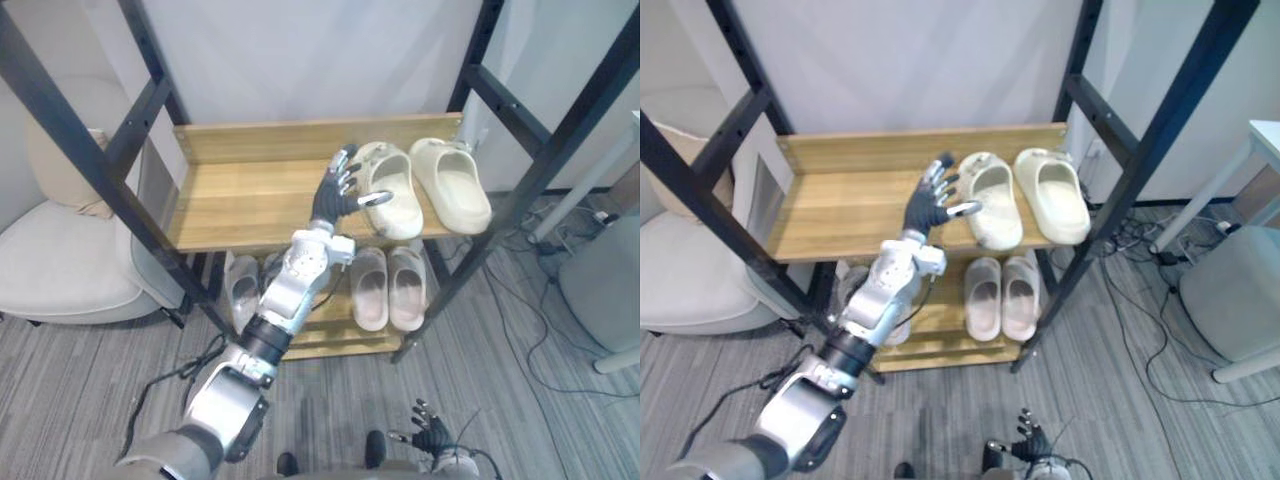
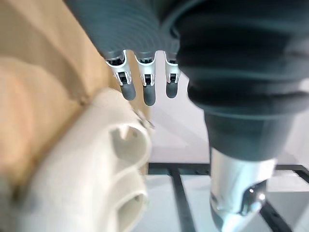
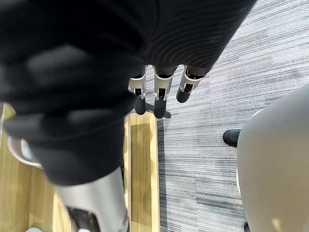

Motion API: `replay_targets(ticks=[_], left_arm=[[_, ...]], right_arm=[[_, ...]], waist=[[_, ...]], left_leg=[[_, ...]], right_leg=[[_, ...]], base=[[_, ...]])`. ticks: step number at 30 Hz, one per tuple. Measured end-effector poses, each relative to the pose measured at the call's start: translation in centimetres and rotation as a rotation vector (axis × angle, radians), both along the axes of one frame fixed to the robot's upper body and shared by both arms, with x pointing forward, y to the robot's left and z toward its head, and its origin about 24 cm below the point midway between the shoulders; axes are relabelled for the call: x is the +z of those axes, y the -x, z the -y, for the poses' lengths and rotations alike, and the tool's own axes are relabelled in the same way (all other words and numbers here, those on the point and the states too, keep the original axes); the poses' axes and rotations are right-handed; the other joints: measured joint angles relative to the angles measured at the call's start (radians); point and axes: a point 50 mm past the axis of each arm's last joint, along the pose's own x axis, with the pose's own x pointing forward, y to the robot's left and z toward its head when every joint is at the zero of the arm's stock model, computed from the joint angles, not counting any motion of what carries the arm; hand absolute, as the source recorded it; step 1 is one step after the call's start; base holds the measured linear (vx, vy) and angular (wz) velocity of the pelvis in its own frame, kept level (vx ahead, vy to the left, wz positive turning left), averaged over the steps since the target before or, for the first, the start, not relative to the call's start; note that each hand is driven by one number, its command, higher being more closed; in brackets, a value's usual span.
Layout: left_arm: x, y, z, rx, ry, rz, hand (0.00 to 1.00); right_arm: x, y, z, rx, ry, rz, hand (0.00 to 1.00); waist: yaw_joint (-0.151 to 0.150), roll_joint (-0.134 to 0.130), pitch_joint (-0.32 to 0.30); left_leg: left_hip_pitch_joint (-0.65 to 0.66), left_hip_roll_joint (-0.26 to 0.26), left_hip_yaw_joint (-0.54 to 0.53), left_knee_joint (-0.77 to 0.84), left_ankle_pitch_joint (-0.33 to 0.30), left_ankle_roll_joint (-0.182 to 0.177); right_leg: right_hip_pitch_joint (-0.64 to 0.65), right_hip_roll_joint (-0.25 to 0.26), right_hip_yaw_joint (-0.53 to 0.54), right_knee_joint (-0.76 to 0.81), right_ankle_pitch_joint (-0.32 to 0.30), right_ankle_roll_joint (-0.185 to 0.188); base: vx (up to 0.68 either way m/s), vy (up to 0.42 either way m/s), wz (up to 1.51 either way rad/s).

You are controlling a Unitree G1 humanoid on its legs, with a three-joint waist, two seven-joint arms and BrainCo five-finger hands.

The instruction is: Organize the slippers on the shoe rack

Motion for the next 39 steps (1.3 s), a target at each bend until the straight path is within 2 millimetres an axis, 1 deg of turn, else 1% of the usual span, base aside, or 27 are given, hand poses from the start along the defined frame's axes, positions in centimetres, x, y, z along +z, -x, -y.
replay_targets(ticks=[6, 11, 15, 17, 23, 26, 31, 32, 39], left_arm=[[-0.3, -0.3, -0.9, 0.030, -0.028, -0.006, 0.00], [-0.7, -0.5, -1.3, 0.048, -0.029, -0.022, 0.00], [0.0, -0.6, -0.9, 0.037, -0.022, -0.004, 0.00], [0.6, -0.8, -0.6, 0.028, -0.020, 0.011, 0.00], [2.8, -0.7, 1.7, -0.035, -0.009, 0.075, 0.00], [3.9, -0.6, 2.8, -0.064, -0.004, 0.102, 0.00], [4.2, -0.5, 3.7, -0.090, -0.015, 0.111, 0.00], [4.6, -0.5, 4.0, -0.097, -0.011, 0.120, 0.00], [5.1, -0.6, 4.5, -0.108, -0.015, 0.128, 0.00]], right_arm=[[0.0, -0.1, -0.2, -0.001, -0.006, 0.000, 0.00], [-0.1, -0.4, -0.3, 0.001, -0.006, 0.001, 0.00], [-0.1, -0.4, -0.2, 0.001, -0.004, -0.001, 0.00], [0.0, -0.6, -0.2, 0.001, -0.004, 0.005, 0.00], [0.1, -0.7, -0.2, 0.001, -0.002, 0.012, 0.00], [0.3, -0.9, -0.1, -0.002, 0.003, 0.025, 0.00], [0.3, -0.9, -0.1, -0.003, 0.006, 0.029, 0.00], [0.4, -1.0, -0.1, -0.004, 0.006, 0.033, 0.00], [0.8, -1.3, -0.1, -0.004, 0.007, 0.055, 0.00]], waist=[[-0.002, -0.020, 0.012], [-0.012, -0.023, 0.017], [-0.012, -0.025, 0.019], [-0.013, -0.027, 0.029], [-0.011, -0.026, 0.037], [-0.012, -0.026, 0.054], [-0.011, -0.026, 0.058], [-0.012, -0.026, 0.063], [-0.014, -0.024, 0.086]], left_leg=[[-0.003, 0.001, 0.012, 0.000, -0.001, -0.001], [-0.004, 0.001, 0.017, 0.000, -0.004, -0.005], [-0.019, 0.006, 0.011, 0.000, -0.005, -0.006], [-0.017, 0.006, 0.012, 0.000, -0.005, -0.006], [-0.019, 0.002, 0.018, 0.000, -0.015, -0.001], [-0.013, 0.002, 0.027, 0.002, -0.018, 0.000], [-0.014, 0.002, 0.040, 0.002, -0.018, 0.001], [-0.015, 0.001, 0.043, 0.005, -0.018, 0.001], [-0.017, 0.002, 0.053, 0.023, -0.035, 0.003]], right_leg=[[-0.011, 0.003, 0.005, 0.000, -0.006, -0.009], [-0.015, 0.006, 0.008, 0.000, -0.005, -0.008], [-0.031, 0.005, 0.017, 0.003, -0.005, -0.008], [-0.033, 0.004, 0.022, 0.010, -0.006, -0.006], [-0.046, -0.002, 0.037, 0.036, -0.017, 0.001], [-0.047, -0.003, 0.042, 0.050, -0.024, 0.004], [-0.054, -0.003, 0.050, 0.051, -0.024, 0.005], [-0.064, -0.003, 0.057, 0.053, -0.024, 0.005], [-0.064, -0.004, 0.068, 0.056, -0.024, 0.005]], base=[[0.00, -0.010, -0.05], [0.01, -0.008, -0.04], [0.01, -0.010, 0.01], [0.00, -0.009, -0.04], [-0.02, 0.004, -0.05], [-0.01, 0.004, -0.05], [0.02, -0.005, -0.05], [0.05, -0.009, -0.10], [0.00, -0.010, -0.05]])
